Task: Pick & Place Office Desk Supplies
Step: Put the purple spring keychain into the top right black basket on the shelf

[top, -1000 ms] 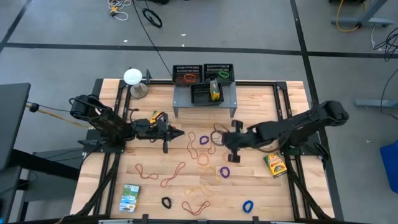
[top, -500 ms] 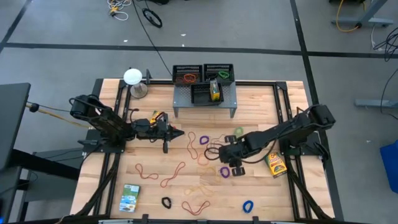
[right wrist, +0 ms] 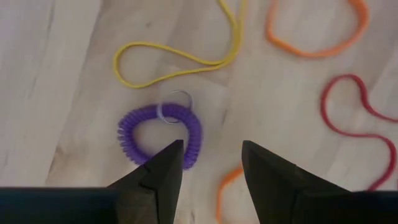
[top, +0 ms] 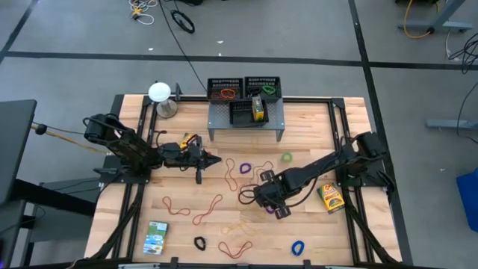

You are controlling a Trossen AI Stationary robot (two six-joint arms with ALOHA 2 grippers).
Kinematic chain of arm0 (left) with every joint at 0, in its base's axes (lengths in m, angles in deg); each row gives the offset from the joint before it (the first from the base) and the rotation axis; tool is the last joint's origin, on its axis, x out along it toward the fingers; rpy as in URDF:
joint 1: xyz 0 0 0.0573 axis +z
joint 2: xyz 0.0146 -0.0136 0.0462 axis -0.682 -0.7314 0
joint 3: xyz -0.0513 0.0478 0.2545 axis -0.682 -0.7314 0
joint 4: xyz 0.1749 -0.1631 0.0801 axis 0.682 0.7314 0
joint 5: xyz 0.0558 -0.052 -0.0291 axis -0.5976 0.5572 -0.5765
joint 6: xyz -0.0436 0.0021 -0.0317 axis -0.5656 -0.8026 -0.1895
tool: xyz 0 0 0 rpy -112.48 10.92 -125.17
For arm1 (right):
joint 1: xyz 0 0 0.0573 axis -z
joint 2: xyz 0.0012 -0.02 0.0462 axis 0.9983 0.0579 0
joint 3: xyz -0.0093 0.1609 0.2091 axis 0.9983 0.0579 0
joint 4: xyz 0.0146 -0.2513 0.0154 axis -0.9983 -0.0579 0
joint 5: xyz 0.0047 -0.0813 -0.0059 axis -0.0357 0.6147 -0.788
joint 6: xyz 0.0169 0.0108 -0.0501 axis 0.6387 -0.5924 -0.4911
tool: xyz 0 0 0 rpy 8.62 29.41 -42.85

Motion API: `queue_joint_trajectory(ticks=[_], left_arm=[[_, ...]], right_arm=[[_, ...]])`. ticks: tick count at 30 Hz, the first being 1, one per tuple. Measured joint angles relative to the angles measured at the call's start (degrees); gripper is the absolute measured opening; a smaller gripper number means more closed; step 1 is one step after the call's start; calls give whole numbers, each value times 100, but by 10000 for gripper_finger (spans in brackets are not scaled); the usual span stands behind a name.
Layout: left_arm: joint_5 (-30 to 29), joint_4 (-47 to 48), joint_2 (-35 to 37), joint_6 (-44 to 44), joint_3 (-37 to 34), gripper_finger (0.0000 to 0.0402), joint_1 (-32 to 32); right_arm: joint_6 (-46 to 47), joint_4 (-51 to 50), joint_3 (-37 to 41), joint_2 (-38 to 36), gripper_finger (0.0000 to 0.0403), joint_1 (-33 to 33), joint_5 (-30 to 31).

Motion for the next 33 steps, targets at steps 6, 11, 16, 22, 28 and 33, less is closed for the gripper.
queue_joint_trajectory(ticks=[6, 11, 16, 22, 28, 33], left_arm=[[-2, 4, 0, 0, 0, 12, 0], [0, 1, 0, 1, 0, 12, 0], [0, 3, 0, 0, 0, 12, 0], [0, 2, 0, 1, 0, 12, 0], [0, 2, 0, 2, 0, 12, -1], [0, 2, 0, 2, 0, 12, 0]], right_arm=[[-165, 4, -44, 41, 174, -4, -25], [-209, 220, -37, 113, 174, -29, -303], [-258, 229, -28, 379, 174, -55, -397], [-395, 224, -34, 524, 154, -56, -358], [-325, 221, -33, 520, 90, -21, -269], [210, 216, -24, 475, 20, 117, -289]])
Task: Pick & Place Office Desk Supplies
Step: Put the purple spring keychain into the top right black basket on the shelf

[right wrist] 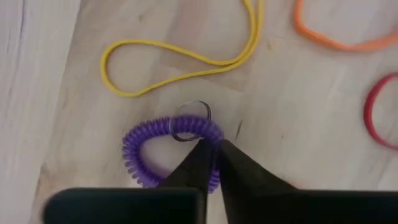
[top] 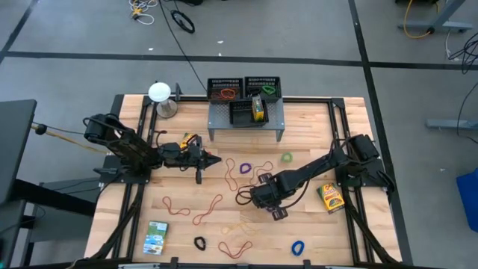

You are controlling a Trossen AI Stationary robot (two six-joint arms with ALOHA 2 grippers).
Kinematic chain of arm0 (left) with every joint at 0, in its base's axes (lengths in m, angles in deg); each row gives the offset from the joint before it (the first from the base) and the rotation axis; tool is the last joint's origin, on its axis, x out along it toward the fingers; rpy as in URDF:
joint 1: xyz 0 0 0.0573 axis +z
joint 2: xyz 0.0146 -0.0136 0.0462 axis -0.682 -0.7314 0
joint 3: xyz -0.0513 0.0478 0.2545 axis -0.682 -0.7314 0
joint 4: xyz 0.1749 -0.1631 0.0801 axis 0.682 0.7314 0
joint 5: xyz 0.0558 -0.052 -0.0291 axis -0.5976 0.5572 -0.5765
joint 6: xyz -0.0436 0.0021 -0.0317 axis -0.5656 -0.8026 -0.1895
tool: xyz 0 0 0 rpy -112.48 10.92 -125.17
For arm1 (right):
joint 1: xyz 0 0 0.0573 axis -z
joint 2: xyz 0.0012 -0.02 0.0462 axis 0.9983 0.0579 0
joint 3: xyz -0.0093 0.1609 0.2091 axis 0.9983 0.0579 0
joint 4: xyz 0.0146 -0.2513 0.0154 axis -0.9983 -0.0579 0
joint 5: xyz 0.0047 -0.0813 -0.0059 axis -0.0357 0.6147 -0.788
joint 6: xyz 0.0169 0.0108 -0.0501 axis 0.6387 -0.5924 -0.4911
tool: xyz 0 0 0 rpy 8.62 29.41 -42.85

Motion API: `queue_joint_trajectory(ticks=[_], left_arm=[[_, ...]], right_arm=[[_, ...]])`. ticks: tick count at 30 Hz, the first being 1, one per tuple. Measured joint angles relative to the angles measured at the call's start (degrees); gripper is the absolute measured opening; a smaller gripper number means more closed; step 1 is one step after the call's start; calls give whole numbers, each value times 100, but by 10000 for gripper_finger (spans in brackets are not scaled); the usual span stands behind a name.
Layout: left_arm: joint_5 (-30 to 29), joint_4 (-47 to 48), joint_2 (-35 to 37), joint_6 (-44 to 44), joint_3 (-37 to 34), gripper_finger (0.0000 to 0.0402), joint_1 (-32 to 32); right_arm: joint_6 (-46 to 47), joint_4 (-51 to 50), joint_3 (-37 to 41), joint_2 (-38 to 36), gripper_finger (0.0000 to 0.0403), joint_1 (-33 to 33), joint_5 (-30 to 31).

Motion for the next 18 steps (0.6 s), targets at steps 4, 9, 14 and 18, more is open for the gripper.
queue_joint_trajectory(ticks=[4, 9, 14, 18], left_arm=[[1, 0, 0, -1, 0, 12, 0], [0, 0, 0, -2, 0, 12, 0], [0, 0, 0, -2, 0, 12, 0], [0, 0, 0, -2, 0, 12, 0]], right_arm=[[534, -86, 13, -144, 17, 180, -3], [1154, 74, 13, -311, 20, 350, 22], [2887, 189, 59, -320, 7, 597, 693], [3846, 170, 224, -321, 16, 813, 1040]])
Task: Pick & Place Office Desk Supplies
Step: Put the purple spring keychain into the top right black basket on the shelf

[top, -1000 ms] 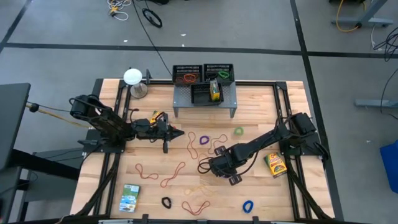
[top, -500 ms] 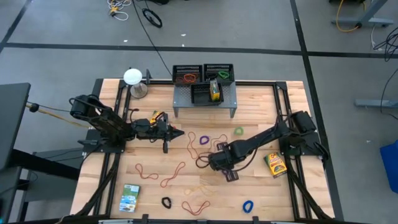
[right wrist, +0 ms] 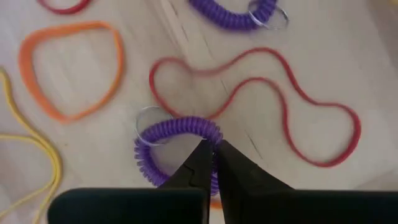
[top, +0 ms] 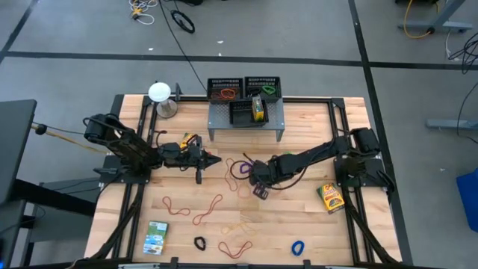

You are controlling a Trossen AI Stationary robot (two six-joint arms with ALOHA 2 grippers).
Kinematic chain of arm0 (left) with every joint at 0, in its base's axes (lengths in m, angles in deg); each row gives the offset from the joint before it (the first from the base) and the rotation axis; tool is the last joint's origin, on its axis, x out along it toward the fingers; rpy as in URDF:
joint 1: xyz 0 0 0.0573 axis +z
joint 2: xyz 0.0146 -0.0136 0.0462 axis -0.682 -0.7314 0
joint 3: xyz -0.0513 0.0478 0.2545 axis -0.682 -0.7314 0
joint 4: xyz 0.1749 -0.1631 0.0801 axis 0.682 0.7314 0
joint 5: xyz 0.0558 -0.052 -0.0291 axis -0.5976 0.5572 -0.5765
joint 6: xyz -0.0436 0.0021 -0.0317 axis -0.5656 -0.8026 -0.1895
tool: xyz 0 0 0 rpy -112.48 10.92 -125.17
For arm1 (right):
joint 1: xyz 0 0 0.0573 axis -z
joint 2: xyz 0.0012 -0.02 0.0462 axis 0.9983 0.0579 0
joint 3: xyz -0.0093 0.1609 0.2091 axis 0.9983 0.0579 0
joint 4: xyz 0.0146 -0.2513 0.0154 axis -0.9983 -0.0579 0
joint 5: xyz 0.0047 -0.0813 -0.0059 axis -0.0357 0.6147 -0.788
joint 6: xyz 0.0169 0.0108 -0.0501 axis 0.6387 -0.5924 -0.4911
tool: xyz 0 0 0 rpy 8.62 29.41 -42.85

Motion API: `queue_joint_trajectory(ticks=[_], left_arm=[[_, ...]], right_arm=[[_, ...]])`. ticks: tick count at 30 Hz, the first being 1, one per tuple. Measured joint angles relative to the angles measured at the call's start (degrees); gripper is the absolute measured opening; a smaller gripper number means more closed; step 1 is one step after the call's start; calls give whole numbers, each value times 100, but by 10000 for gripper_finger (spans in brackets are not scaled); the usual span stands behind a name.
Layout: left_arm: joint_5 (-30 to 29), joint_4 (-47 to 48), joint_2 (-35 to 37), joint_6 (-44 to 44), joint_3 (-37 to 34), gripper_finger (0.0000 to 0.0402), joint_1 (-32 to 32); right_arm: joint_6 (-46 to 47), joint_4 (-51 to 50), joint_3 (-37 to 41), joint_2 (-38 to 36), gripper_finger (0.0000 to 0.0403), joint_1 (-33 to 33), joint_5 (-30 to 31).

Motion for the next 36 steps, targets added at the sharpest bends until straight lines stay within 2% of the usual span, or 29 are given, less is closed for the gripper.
queue_joint_trajectory(ticks=[3, 7, 14, 19, 23, 30, 36], left_arm=[[0, 0, 0, 0, 0, 12, 0], [0, 0, 0, 0, 0, 12, -1], [0, 0, 0, 0, 0, 12, 0], [0, 1, 0, 2, 0, 12, -2], [0, 2, 0, 0, 0, 12, 0], [0, 0, 0, 0, 0, 12, -2], [0, 7, 0, 2, 0, 12, -2]], right_arm=[[-52, 35, 128, -2, 35, 38, -259], [-579, -70, 154, -16, 76, 24, -391], [-1979, -144, 141, -149, 160, -44, -288], [-3160, 8, 141, -156, 195, -374, -311], [-3609, 189, 141, -129, 200, -659, -310], [-3570, 515, 141, -27, 179, -735, -215], [-3572, 327, 136, 166, 164, -705, -257]])
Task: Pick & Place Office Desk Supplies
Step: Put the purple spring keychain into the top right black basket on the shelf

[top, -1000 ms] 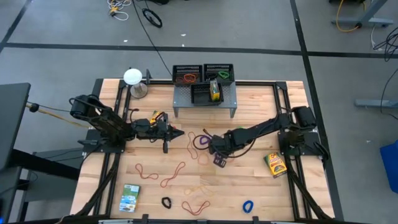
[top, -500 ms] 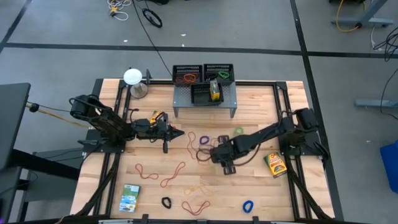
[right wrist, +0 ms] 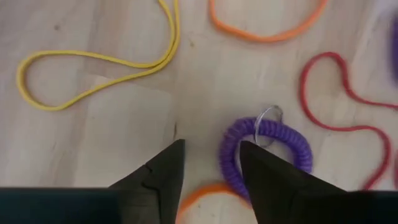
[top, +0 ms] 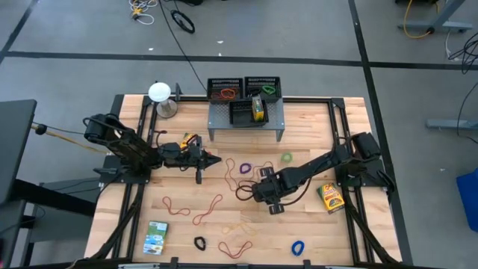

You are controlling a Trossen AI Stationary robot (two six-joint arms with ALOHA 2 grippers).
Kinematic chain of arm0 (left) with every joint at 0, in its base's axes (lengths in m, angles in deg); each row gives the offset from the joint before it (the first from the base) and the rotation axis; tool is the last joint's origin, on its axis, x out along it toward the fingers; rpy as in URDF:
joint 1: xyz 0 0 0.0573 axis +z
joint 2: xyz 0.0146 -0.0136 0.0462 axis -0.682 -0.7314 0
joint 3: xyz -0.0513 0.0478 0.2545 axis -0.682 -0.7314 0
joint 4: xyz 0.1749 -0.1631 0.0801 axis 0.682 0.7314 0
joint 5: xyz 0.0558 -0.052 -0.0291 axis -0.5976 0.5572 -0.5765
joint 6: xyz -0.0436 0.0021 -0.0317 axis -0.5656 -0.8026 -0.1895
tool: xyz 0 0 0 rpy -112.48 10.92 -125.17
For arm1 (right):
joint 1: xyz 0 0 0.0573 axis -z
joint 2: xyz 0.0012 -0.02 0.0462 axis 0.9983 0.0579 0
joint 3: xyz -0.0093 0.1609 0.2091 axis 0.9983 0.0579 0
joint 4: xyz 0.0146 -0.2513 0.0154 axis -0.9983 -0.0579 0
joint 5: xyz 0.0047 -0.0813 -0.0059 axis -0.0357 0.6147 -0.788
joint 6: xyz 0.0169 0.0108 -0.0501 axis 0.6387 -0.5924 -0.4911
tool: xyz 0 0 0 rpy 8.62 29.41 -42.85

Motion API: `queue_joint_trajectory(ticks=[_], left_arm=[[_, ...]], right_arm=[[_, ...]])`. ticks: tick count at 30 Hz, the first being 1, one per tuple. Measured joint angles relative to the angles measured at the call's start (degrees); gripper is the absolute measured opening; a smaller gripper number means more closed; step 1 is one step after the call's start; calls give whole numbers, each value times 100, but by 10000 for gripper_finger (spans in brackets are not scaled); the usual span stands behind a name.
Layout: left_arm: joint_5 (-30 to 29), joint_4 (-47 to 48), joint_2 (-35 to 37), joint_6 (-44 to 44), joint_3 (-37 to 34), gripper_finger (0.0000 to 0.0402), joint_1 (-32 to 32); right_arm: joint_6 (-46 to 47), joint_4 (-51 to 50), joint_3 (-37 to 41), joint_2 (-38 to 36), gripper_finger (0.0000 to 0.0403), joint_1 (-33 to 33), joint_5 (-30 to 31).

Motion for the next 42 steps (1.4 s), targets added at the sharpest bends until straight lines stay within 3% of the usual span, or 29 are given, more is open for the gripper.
queue_joint_trajectory(ticks=[7, 18, 25, 30, 37, 42], left_arm=[[0, -7, 2, 0, -2, 12, 2], [0, -5, 2, -1, -2, 12, 0], [0, 13, 2, -2, -2, 12, 0], [2, 13, 2, -2, 0, 12, 0], [38, 33, 2, -2, 0, 12, 2], [44, 28, 2, 0, 31, 12, 2]], right_arm=[[0, -7, -3, 6, 136, 86, -117], [-97, 92, -92, 24, 11, 183, -139], [-140, 94, -302, -208, 11, 168, -194], [-201, -107, -471, -516, 7, 153, -560], [-202, -1144, -989, -929, 4, 140, -451], [-302, -2086, -1764, -1036, 5, 214, -181]])
